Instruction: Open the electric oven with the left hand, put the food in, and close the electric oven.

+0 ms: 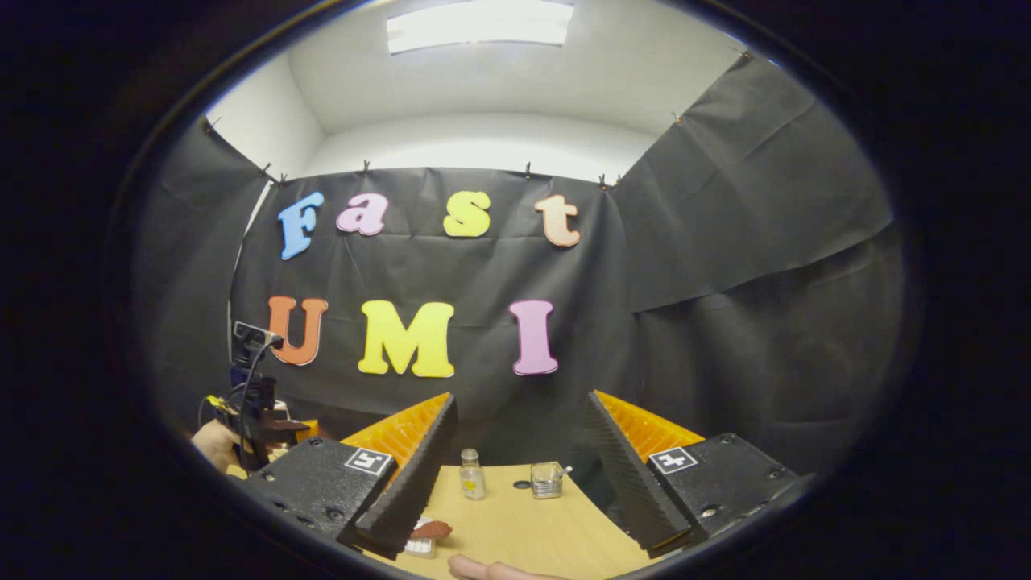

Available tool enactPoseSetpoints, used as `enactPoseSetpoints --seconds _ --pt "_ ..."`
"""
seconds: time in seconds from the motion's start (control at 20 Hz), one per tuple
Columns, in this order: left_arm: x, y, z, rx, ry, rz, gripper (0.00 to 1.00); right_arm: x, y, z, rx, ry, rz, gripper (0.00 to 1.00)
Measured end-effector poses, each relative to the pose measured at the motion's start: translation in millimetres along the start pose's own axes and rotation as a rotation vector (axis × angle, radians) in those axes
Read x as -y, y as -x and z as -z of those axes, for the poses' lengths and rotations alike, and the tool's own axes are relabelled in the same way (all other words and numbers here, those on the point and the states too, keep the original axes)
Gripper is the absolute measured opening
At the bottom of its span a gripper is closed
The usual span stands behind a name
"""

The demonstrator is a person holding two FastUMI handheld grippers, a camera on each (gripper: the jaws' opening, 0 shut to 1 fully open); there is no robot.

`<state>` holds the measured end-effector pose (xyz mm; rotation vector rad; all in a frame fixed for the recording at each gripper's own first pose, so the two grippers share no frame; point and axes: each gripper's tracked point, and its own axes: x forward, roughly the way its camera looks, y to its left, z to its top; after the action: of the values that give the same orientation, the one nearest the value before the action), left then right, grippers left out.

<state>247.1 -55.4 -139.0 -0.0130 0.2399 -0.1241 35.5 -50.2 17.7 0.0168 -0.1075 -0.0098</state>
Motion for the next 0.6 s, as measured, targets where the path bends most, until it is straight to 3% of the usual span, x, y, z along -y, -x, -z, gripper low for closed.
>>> enactPoseSetpoints --seconds 0.4,0.55,0.6 --pt "18.4 -61.7 55.8 -0.184 0.015 0.023 0.96 32.3 1.7 6.0 0.004 -0.017 0.030 0.96" --pt "24.0 -60.5 59.8 -0.228 0.034 0.055 0.93 39.2 4.8 7.0 0.006 -0.018 0.037 1.00" --pt "21.8 -63.8 55.7 -0.196 0.024 0.055 0.96 41.9 6.7 7.2 0.004 -0.021 0.041 0.96"
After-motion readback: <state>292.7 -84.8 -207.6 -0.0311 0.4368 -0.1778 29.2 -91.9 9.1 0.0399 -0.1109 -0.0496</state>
